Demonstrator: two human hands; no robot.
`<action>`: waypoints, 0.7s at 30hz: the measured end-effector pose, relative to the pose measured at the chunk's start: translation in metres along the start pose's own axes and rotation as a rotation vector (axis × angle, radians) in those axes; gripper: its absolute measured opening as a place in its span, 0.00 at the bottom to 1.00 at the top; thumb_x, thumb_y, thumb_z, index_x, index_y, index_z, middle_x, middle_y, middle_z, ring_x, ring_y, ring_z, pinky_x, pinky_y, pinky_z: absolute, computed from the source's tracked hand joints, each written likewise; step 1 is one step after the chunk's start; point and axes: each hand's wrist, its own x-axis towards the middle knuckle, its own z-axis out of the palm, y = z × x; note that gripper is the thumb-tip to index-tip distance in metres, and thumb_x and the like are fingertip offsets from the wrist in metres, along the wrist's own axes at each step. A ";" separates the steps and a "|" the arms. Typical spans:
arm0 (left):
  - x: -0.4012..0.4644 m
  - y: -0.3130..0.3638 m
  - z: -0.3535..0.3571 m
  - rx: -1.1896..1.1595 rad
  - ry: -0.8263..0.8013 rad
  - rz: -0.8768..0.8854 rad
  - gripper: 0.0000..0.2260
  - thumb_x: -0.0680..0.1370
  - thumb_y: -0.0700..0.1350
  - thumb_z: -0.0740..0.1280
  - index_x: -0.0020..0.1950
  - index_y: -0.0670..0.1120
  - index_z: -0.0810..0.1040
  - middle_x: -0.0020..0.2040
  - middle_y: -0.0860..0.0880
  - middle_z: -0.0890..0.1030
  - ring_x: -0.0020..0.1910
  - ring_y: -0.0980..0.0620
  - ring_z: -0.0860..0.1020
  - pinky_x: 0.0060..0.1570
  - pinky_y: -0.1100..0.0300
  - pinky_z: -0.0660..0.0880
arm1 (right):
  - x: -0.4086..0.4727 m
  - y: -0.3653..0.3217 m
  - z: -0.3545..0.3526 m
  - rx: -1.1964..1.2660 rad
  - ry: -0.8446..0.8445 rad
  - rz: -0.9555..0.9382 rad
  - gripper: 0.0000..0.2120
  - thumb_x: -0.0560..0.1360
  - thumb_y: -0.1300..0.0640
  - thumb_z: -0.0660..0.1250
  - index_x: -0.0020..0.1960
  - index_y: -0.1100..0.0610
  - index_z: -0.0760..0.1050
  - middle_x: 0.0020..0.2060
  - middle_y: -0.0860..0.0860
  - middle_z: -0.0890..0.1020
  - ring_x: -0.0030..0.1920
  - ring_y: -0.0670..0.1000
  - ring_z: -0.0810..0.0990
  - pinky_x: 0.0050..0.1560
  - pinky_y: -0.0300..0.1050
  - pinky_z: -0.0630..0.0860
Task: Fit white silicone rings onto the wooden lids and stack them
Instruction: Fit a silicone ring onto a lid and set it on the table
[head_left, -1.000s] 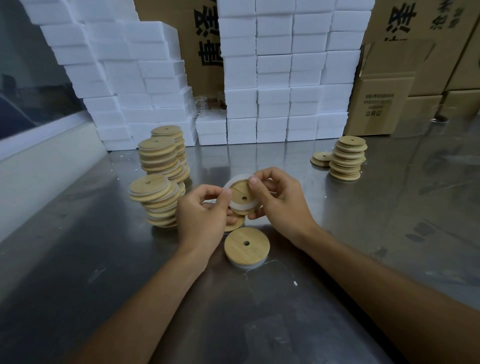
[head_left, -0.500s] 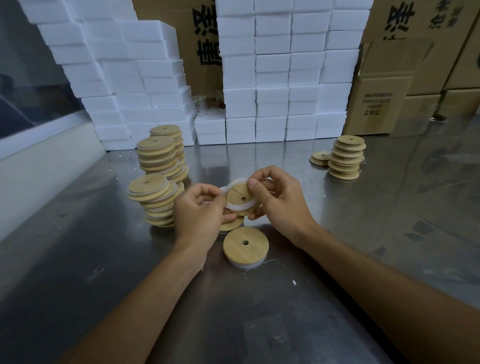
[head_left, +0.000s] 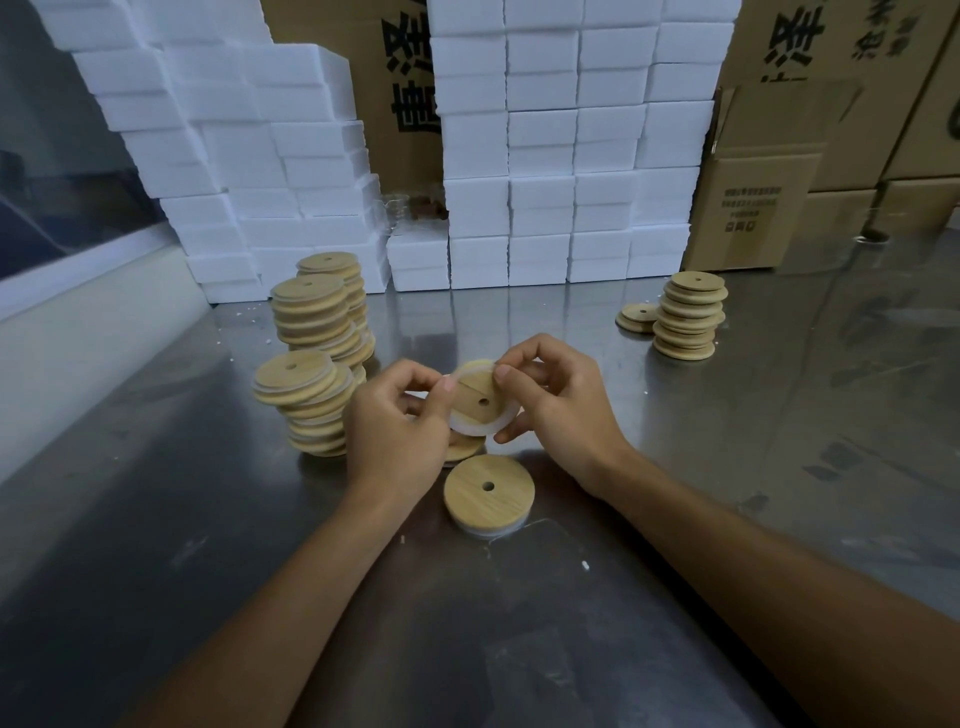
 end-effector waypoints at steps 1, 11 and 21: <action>0.000 0.000 0.000 0.007 0.000 0.003 0.11 0.77 0.38 0.70 0.37 0.51 0.77 0.36 0.45 0.83 0.36 0.44 0.84 0.36 0.41 0.82 | 0.000 0.000 0.000 0.016 0.007 0.021 0.02 0.78 0.67 0.65 0.46 0.64 0.75 0.32 0.50 0.82 0.35 0.49 0.83 0.30 0.48 0.82; -0.007 0.000 0.003 0.198 -0.055 0.175 0.09 0.75 0.36 0.70 0.37 0.47 0.77 0.33 0.55 0.79 0.36 0.59 0.80 0.38 0.67 0.77 | 0.005 0.005 -0.005 0.056 0.099 0.072 0.04 0.77 0.66 0.68 0.43 0.62 0.78 0.30 0.47 0.82 0.30 0.40 0.79 0.32 0.32 0.73; -0.005 0.006 -0.002 0.221 -0.199 0.226 0.09 0.80 0.49 0.66 0.47 0.45 0.81 0.37 0.50 0.81 0.39 0.51 0.80 0.40 0.47 0.77 | 0.001 -0.001 0.004 -0.096 -0.013 -0.145 0.03 0.76 0.68 0.69 0.44 0.63 0.79 0.40 0.62 0.84 0.42 0.60 0.84 0.46 0.56 0.81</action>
